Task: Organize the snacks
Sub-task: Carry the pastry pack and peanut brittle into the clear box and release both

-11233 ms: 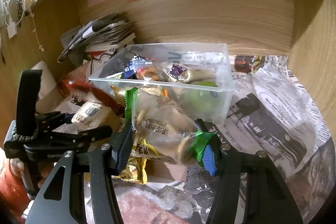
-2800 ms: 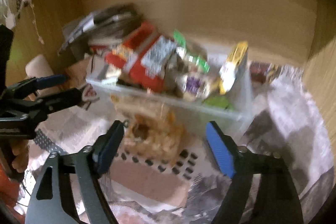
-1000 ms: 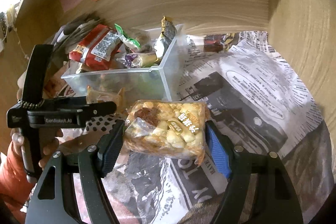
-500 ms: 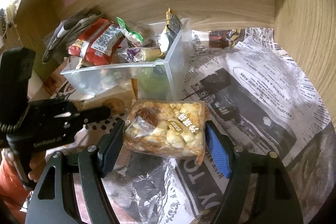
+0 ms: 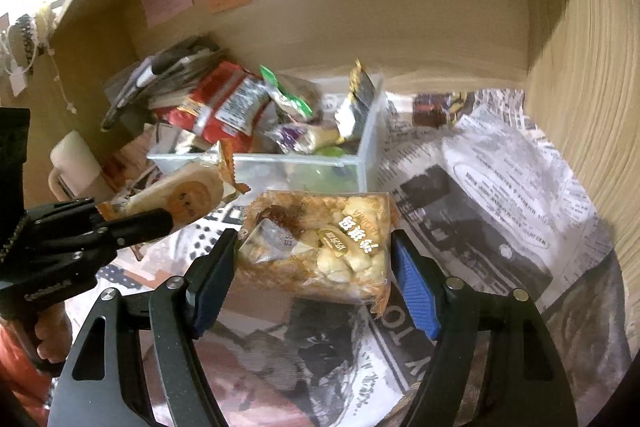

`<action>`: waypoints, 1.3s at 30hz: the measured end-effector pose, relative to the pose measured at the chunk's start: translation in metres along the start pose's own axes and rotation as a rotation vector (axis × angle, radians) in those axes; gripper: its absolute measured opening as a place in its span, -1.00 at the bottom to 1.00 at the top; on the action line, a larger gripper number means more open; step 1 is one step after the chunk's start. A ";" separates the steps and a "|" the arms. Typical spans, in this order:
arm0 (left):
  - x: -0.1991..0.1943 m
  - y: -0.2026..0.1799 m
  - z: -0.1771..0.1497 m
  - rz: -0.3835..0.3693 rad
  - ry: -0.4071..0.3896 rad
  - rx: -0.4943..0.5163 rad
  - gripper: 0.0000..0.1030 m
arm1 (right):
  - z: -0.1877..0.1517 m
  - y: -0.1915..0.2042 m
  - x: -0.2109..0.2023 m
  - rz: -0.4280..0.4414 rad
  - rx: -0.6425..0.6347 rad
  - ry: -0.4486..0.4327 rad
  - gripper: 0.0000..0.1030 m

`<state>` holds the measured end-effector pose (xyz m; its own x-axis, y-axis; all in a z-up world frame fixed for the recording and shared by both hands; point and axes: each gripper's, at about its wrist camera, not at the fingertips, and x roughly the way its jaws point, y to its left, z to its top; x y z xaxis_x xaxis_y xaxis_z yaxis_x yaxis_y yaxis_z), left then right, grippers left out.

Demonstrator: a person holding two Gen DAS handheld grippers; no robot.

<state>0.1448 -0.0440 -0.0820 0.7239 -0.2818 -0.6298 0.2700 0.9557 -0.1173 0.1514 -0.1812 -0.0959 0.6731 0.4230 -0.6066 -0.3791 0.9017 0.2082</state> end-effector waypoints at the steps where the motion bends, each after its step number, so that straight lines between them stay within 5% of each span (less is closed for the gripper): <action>1: -0.003 -0.001 0.001 0.005 -0.010 0.002 -0.58 | 0.001 0.002 -0.002 0.001 -0.004 -0.007 0.40; 14: -0.016 0.016 0.039 0.034 -0.105 -0.009 -0.57 | 0.033 0.005 -0.004 -0.013 -0.032 -0.093 0.40; 39: 0.073 0.033 0.081 0.028 -0.006 -0.027 -0.45 | 0.070 -0.009 0.062 -0.035 -0.065 -0.022 0.49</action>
<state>0.2579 -0.0402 -0.0695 0.7349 -0.2556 -0.6282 0.2329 0.9650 -0.1203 0.2414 -0.1571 -0.0819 0.7001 0.3940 -0.5955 -0.3952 0.9084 0.1364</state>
